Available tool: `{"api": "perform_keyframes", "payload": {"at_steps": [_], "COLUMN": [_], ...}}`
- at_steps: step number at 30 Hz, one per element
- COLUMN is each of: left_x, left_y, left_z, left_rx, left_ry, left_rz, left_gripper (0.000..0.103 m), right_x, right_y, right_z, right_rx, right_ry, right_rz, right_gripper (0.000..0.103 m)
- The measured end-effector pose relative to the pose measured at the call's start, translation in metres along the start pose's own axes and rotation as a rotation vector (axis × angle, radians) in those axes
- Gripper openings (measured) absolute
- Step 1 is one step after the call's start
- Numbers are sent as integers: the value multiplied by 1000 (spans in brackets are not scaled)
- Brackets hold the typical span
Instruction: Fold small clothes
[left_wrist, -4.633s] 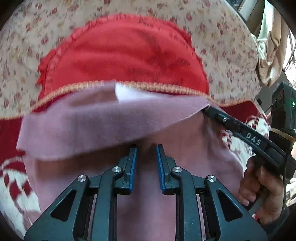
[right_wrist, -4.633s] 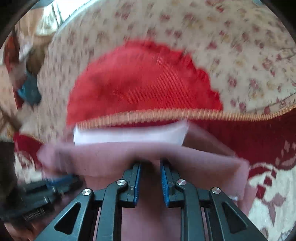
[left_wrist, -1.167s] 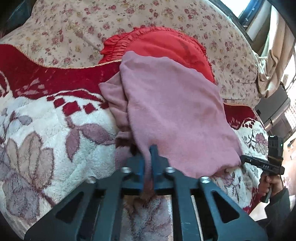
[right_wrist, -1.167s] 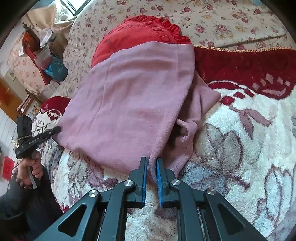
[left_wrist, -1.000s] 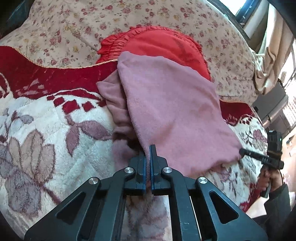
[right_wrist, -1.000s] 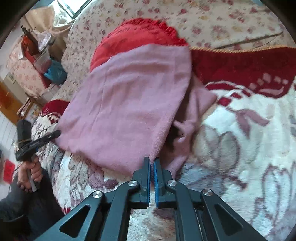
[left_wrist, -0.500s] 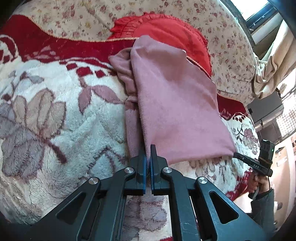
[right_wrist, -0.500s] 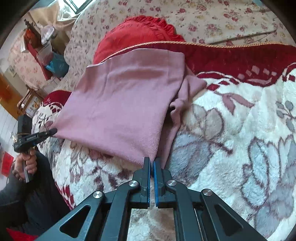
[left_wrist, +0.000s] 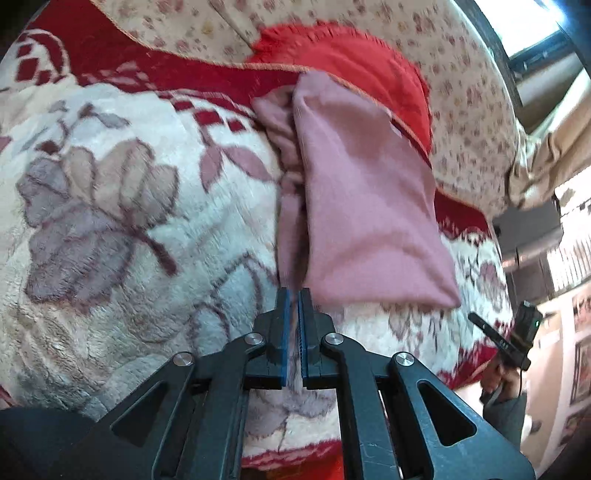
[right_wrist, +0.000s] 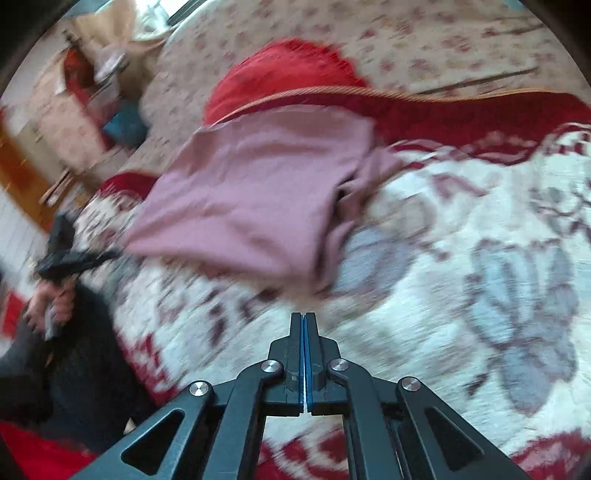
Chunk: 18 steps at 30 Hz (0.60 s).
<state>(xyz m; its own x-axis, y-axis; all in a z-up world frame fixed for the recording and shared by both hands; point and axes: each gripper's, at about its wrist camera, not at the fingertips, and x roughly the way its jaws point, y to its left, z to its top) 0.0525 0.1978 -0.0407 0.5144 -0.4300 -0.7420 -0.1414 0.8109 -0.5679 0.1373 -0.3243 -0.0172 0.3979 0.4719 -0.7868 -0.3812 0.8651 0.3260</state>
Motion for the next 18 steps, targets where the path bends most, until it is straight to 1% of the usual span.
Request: {"api": "perform_keyframes", "payload": {"at_steps": [1,2,3,4,5,6,7,8,9,10,11,13,14,15,16,17,18], "left_x": [-4,-8,-15,-19,-25,-28,-29,-26,-22,-16,-13,0,6,10,13,13,12], "left_y": [-1,-3,-6,-9,-18,-25,-33,-43,-49,-54,-55,-59,-58,-56,-55,-55,-56], "left_z": [0,0,-2,-4,-9,-13,-17,-23,-28,-34,-38,-45,-48,-50,-50,-51,-51], "left_rx": [7,23,42,65,120,158,196,246,271,301,317,356,364,365,362,373,389], "left_ry": [-30,-62,-100,-131,-173,-191,-201,-188,-167,-148,-138,-105,-89,-72,-66,-89,-109], "left_rz": [7,24,44,53,51,51,50,47,49,52,56,119,143,141,155,216,247], "left_gripper": [9,12,24,35,41,51,59,60,60,60,60,60,60,60,60,60,60], "right_x": [-1,-1,-3,-7,-10,-12,-12,-8,-4,4,14,26,27,27,26,25,25], "right_y": [-7,-9,-9,0,11,24,40,48,52,53,52,50,49,50,54,57,61], "right_z": [2,3,5,7,9,9,8,7,7,8,9,9,9,9,9,10,10], "right_rx": [43,56,50,5,-55,-115,-185,-215,-223,-205,-189,-193,-202,-217,-244,-263,-286], "right_ry": [-23,-28,-38,-71,-100,-125,-148,-147,-134,-111,-67,-11,-3,-3,-18,-27,-34], "right_rz": [0,-7,-33,-73,-84,-75,-41,-15,-3,4,12,-22,-22,-33,-52,-62,-73], "right_gripper": [0,0,0,1,2,3,8,21,30,40,40,40,40,40,40,40,40]}}
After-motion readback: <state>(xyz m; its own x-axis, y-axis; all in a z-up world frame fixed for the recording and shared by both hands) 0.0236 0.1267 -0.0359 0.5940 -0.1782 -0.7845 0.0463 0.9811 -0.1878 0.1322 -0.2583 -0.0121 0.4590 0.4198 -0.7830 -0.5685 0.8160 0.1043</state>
